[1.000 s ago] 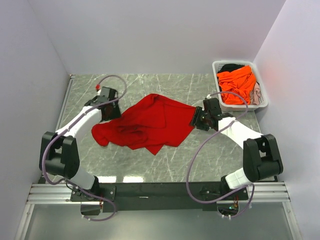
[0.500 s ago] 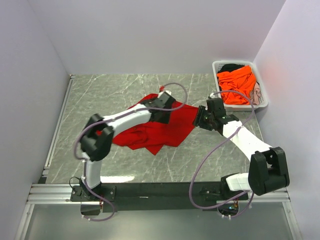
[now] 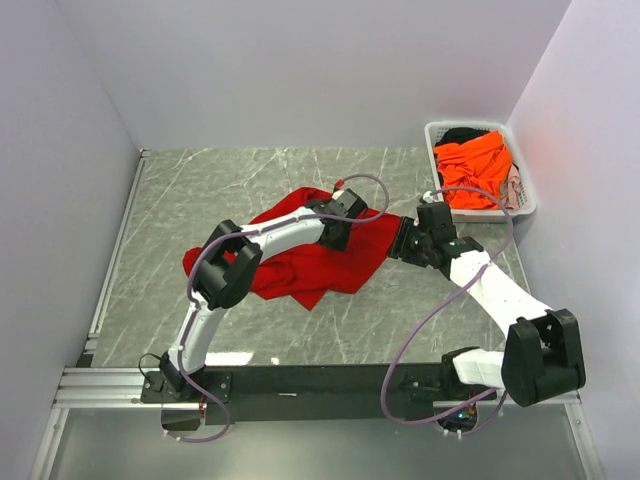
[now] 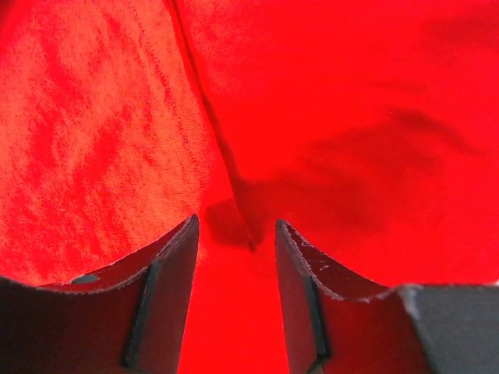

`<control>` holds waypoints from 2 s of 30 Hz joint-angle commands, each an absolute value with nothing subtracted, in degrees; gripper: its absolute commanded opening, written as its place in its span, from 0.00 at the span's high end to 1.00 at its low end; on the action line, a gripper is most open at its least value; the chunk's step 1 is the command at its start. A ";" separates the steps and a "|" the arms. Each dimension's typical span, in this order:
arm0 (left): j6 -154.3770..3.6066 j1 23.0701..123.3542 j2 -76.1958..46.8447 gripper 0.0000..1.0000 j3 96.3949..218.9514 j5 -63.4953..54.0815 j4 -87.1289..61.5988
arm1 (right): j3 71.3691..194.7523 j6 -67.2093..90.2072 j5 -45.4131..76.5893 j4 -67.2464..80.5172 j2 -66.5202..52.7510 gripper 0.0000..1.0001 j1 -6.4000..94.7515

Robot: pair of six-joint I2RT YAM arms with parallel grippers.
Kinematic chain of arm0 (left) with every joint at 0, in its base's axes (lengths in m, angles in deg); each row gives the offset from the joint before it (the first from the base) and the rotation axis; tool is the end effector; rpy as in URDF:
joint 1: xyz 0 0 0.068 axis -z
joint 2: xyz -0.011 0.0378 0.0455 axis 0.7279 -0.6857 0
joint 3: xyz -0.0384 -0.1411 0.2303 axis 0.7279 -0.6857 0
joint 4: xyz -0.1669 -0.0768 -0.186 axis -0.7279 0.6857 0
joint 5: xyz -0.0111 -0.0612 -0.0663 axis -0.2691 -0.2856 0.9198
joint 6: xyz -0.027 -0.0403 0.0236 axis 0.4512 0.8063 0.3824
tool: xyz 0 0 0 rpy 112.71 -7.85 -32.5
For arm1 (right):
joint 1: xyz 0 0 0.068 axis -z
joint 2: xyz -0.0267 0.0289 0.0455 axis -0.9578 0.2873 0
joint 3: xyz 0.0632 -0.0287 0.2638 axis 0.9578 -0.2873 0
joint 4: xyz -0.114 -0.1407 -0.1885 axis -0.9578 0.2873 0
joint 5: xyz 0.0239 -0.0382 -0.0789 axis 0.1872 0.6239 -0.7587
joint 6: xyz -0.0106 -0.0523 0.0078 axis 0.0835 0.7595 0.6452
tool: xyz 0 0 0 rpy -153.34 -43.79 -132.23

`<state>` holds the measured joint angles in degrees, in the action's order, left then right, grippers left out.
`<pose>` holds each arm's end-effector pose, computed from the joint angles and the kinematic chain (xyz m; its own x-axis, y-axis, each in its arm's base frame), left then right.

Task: Fold and stack the t-shirts
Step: Flatten the tshirt out

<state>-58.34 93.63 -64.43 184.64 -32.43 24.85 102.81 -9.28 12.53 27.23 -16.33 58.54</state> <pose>0.3296 -0.3350 0.1811 -0.8051 0.1994 -0.5587 0.2216 0.9747 0.0286 0.2478 0.0683 0.2289 -0.7731 0.2737 -0.5722 0.0585 0.9290 0.3654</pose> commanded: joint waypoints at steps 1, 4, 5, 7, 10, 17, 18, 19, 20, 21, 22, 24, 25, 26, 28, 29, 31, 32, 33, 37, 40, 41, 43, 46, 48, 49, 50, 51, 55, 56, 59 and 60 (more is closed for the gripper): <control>-56.73 93.73 -65.04 0.50 186.14 -34.85 26.16 | 102.17 -9.20 12.52 26.26 -18.18 0.44 58.36; -56.47 93.73 -65.13 0.50 184.82 -35.29 25.46 | 101.99 -9.37 13.04 26.08 -18.18 0.44 58.36; -56.47 93.73 -65.13 0.50 184.47 -35.21 25.20 | 101.90 -9.46 13.13 25.99 -18.18 0.44 58.45; -56.47 93.73 -65.22 0.50 183.59 -34.77 24.41 | 101.90 -9.55 13.31 26.08 -18.53 0.44 58.36; -56.47 93.65 -65.57 0.52 183.42 -34.85 24.58 | 101.81 -9.20 12.78 26.08 -19.06 0.44 58.36; -56.12 93.73 -65.57 0.63 182.45 -35.64 24.32 | 101.37 -9.20 12.69 26.08 -19.24 0.44 58.36; -56.12 93.73 -65.39 0.65 182.45 -35.73 24.32 | 101.37 -9.37 12.69 25.99 -19.32 0.44 58.36; -56.29 93.73 -65.31 0.66 182.45 -35.82 24.23 | 101.28 -9.37 12.69 25.99 -19.24 0.44 58.36; -56.38 93.73 -64.96 0.68 182.36 -35.73 24.14 | 101.37 -9.37 12.78 25.99 -19.32 0.44 58.36; -56.38 93.73 -64.87 0.70 182.27 -35.82 23.97 | 101.28 -9.28 12.61 25.90 -19.41 0.44 58.36; -56.38 93.73 -64.95 0.72 182.27 -35.65 23.97 | 101.37 -9.28 12.61 25.99 -19.41 0.44 58.36; -56.38 93.73 -64.87 0.81 182.36 -35.91 24.49 | 101.37 -9.20 12.34 26.08 -19.41 0.44 58.45; -56.55 93.73 -64.78 0.84 182.53 -36.17 24.84 | 101.55 -9.02 12.25 26.17 -19.41 0.44 58.36; -56.55 93.73 -64.17 0.89 182.62 -36.43 25.19 | 101.63 -8.93 11.99 26.17 -19.24 0.44 58.36; -57.25 93.65 -62.16 0.90 182.45 -37.57 25.81 | 102.34 -8.93 11.81 26.25 -18.71 0.44 58.36; -57.52 93.65 -61.27 0.90 182.01 -38.01 26.07 | 102.69 -8.85 11.64 26.25 -18.27 0.44 58.27; -58.40 93.38 -58.55 0.89 181.31 -38.63 25.99 | 104.00 -8.84 11.20 26.43 -17.48 0.44 58.36; -58.66 93.21 -57.67 0.89 180.43 -38.63 25.90 | 104.44 -8.84 10.85 26.43 -16.69 0.44 58.36; -59.01 93.03 -56.88 0.89 180.08 -38.46 25.73 | 105.49 -8.84 10.24 26.34 -16.25 0.44 58.36; -60.42 91.89 -54.59 0.87 179.02 -36.88 25.64 | 108.13 -8.41 8.83 26.43 -13.79 0.44 58.54; -61.12 91.19 -54.14 0.86 178.41 -35.30 25.02 | 109.63 -8.32 8.48 26.17 -11.86 0.44 58.62; -61.13 91.01 -54.14 0.96 178.40 -34.77 25.20 | 109.72 -8.32 8.21 25.99 -11.16 0.44 58.45; -61.47 90.49 -53.44 0.99 178.41 -34.94 25.72 | 111.03 -8.23 8.12 25.90 -10.01 0.44 58.89; -62.26 88.30 -50.21 0.99 176.83 -36.43 25.64 | 113.58 -7.79 3.48 25.81 -7.03 0.44 58.98; -62.97 86.62 -48.00 0.99 175.07 -37.92 25.38 | 116.21 -7.27 -0.22 25.64 -4.30 0.44 59.24; -63.84 84.70 -46.86 0.99 174.46 -38.45 25.20 | 117.18 -6.31 -1.44 25.90 -3.25 0.44 59.33; -64.20 83.81 -44.41 0.99 172.97 -39.07 24.85 | 118.32 -5.77 -2.68 26.16 -0.98 0.45 59.85; -64.72 82.76 -43.26 0.99 172.35 -39.77 24.50 | 120.60 -5.16 -4.78 26.51 0.35 0.46 59.94; -67.27 77.40 -38.51 0.99 169.71 -39.51 21.25 | 126.15 -1.12 -6.73 27.31 6.77 0.48 61.35; -67.63 76.78 -38.15 0.99 169.36 -39.42 21.07 | 127.38 -0.68 -6.90 27.83 9.39 0.48 61.52; -68.51 74.84 -37.71 0.99 169.27 -39.25 20.37 | 132.56 1.26 -6.03 30.38 14.32 0.48 62.49; -68.86 74.14 -37.36 0.99 169.00 -39.16 19.93 | 134.40 2.39 -5.16 30.91 15.47 0.48 62.84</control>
<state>-66.34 74.61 -38.75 170.01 -38.70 22.53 129.37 -1.50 -3.76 28.52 12.61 61.77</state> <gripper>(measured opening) 0.021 0.523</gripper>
